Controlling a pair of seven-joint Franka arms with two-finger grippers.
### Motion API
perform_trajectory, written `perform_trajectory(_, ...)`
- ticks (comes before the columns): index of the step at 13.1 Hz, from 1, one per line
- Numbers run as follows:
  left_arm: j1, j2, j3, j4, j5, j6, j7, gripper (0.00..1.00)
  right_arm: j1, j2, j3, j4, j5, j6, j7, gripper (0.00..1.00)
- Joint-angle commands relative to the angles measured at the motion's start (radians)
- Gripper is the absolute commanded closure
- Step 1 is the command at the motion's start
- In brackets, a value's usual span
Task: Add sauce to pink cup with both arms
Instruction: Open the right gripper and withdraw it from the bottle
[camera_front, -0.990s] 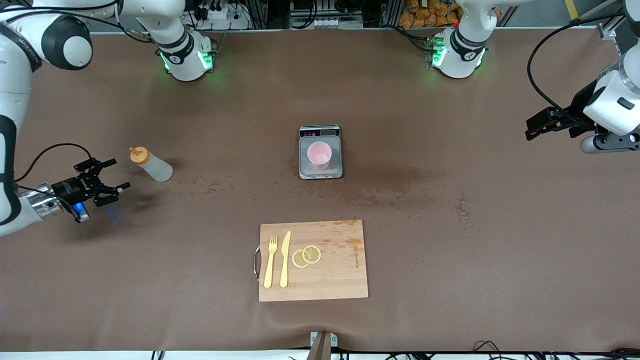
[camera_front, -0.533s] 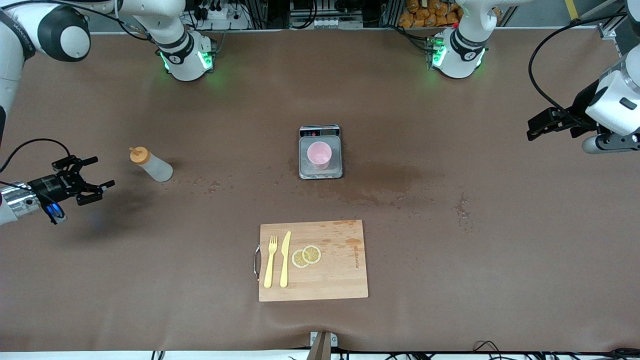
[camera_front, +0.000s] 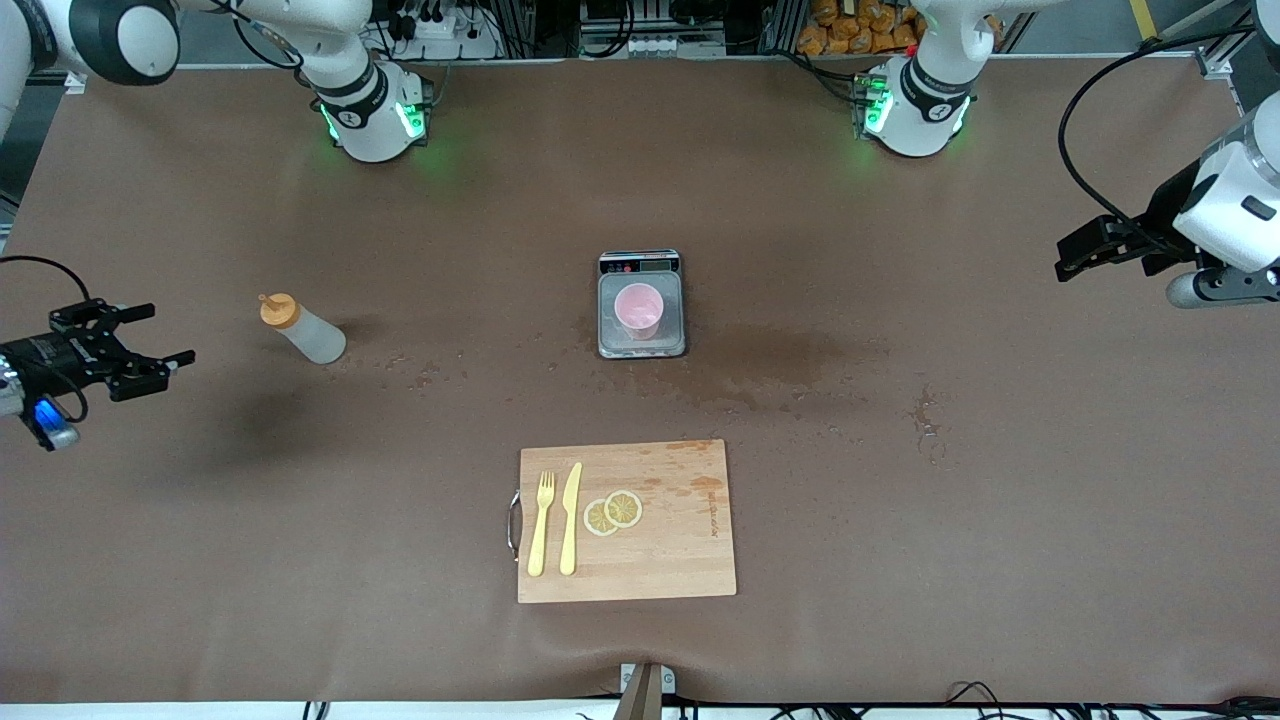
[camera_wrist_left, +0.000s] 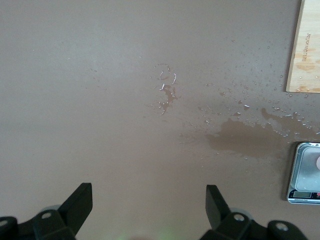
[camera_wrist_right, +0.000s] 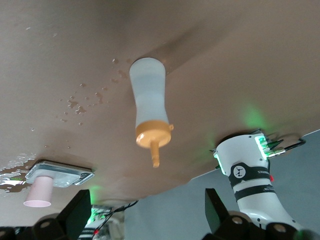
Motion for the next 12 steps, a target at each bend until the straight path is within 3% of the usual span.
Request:
perform_trajectory(1,0.003,-0.001,0.003,0.002,-0.012,-0.003,0.016,0.0,0.094,-0.126,0.002,-0.029,-0.084,0.012,-0.012,0.0)
perform_trajectory(6,0.009,-0.001,0.003,0.006,-0.012,-0.003,0.017,0.0,0.188,-0.251,0.003,-0.059,-0.121,0.082,-0.056,0.0)
perform_trajectory(7,0.009,-0.001,0.003,0.009,-0.015,0.0,0.017,0.0,0.19,-0.299,0.003,-0.107,-0.124,0.123,-0.141,0.0)
perform_trajectory(9,0.008,-0.001,0.003,0.008,-0.017,0.002,0.016,0.0,0.191,-0.441,0.003,-0.305,-0.145,0.281,-0.293,0.0)
perform_trajectory(11,0.011,-0.001,0.003,0.006,-0.02,0.002,0.016,0.0,0.204,-0.567,0.005,-0.496,-0.147,0.438,-0.318,0.0)
perform_trajectory(12,0.009,-0.004,0.003,0.008,-0.02,0.002,0.016,0.0,0.228,-0.593,0.003,-0.53,-0.156,0.467,-0.318,0.0)
